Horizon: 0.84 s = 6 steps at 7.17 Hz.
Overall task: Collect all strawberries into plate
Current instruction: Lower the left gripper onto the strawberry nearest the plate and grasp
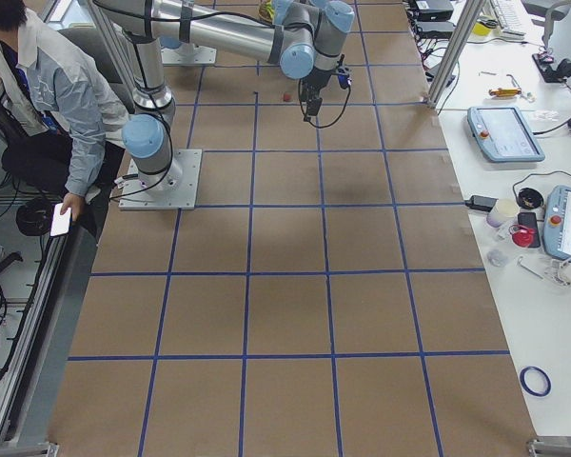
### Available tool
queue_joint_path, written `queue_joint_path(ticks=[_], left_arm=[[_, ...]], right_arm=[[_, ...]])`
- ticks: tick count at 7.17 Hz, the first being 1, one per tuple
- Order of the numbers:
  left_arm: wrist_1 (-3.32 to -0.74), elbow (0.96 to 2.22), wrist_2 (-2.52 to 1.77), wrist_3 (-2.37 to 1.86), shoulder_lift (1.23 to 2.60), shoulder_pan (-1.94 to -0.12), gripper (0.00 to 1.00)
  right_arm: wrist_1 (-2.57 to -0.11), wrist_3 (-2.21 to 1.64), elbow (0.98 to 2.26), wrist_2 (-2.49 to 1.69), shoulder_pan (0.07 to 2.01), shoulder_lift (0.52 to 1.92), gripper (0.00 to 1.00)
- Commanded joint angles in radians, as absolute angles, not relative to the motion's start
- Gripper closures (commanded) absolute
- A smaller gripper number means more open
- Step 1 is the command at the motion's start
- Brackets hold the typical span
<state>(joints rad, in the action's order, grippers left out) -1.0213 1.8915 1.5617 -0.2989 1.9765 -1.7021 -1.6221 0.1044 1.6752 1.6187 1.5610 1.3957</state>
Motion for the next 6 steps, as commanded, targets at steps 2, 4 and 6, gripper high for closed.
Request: queue_joint_path(ticks=[2, 4, 6], left_arm=[[-1.058, 1.891, 1.562, -0.316, 1.976, -1.704, 0.97], [-1.092, 1.887, 1.565, -0.308, 1.970, -1.704, 1.00], [-1.231, 1.792, 1.595, -0.298, 1.927, -1.698, 1.00]], right_arm=[[-1.658, 0.109, 1.701, 1.623, 1.562, 1.394, 0.00], [-1.660, 0.107, 1.701, 1.626, 1.562, 1.396, 0.00], [-1.658, 0.110, 1.692, 1.629, 1.562, 1.396, 0.00]])
